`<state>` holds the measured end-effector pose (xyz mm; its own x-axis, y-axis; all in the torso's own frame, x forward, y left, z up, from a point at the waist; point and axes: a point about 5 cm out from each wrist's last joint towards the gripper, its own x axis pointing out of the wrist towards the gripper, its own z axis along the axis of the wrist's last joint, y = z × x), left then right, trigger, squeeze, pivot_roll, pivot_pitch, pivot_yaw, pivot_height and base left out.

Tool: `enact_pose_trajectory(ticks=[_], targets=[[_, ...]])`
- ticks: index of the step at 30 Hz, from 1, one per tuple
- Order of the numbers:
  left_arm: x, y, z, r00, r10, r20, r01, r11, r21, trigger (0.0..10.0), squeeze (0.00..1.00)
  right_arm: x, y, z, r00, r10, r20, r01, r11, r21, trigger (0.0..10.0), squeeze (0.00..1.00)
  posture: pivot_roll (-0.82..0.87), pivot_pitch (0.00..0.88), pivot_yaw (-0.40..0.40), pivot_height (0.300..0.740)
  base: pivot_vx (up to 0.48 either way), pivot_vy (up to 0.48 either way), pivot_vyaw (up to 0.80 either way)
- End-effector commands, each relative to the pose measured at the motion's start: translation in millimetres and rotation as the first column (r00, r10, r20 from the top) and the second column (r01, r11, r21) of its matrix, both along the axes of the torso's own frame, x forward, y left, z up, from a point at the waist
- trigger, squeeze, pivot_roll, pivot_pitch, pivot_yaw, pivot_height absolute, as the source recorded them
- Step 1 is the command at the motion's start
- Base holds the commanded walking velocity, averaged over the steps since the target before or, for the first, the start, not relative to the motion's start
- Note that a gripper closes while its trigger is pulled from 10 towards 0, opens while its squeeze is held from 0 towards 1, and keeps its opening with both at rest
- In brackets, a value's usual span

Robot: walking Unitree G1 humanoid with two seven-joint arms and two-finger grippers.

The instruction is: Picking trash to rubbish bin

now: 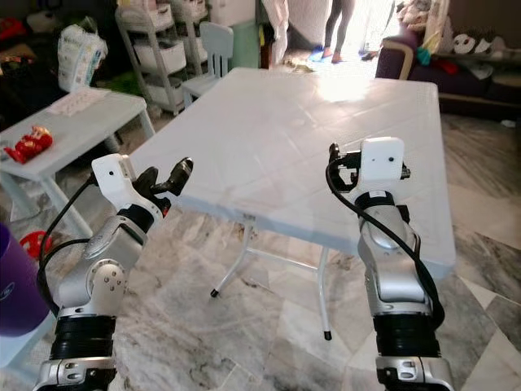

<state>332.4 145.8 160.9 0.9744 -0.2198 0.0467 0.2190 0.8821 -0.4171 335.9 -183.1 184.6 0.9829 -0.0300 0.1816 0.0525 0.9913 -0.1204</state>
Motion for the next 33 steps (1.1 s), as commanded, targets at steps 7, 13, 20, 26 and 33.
enact_pose_trajectory(ticks=[7, 13, 20, 26, 33], targets=[[0.8, -3.3, -0.1, 1.0, -0.017, -0.002, 0.017, 1.0, 0.001, 10.0, 0.0, -0.9, -1.7, 8.3, 1.0, 0.0, 0.03, 0.0, 1.0, -0.013, 10.0, 0.0, -0.11, 0.0, 0.056, 0.74, 0.281, -0.386, 0.0], [1.0, -3.5, -0.4, 1.0, -0.017, -0.003, 0.017, 1.0, 0.003, 10.0, 0.0, -0.9, -2.3, 8.5, 1.0, -0.002, 0.029, 0.002, 1.0, -0.014, 10.0, 0.0, -0.11, 0.0, 0.057, 0.74, 0.287, -0.382, 0.0], [1.7, -2.5, -1.0, 1.0, 0.001, -0.012, -0.001, 1.0, -0.016, 10.0, 0.0, -1.1, -2.7, 8.7, 1.0, -0.003, 0.028, 0.003, 1.0, -0.015, 10.0, 0.0, -0.11, 0.0, 0.056, 0.74, 0.202, -0.252, 0.0], [2.7, -0.8, -2.5, 1.0, 0.018, -0.023, -0.018, 1.0, -0.022, 10.0, 0.0, -1.2, -3.0, 9.0, 1.0, -0.003, 0.028, 0.003, 1.0, -0.017, 10.0, 0.0, -0.11, 0.0, 0.056, 0.74, 0.0, 0.0, 0.0], [5.1, 0.9, -1.9, 0.999, 0.031, -0.031, -0.032, 0.999, -0.031, 10.0, 0.0, -1.3, -4.4, 8.1, 1.0, -0.01, 0.019, 0.01, 1.0, -0.012, 10.0, 0.0, -0.12, 0.0, 0.055, 0.74, 0.0, 0.0, -0.08]])
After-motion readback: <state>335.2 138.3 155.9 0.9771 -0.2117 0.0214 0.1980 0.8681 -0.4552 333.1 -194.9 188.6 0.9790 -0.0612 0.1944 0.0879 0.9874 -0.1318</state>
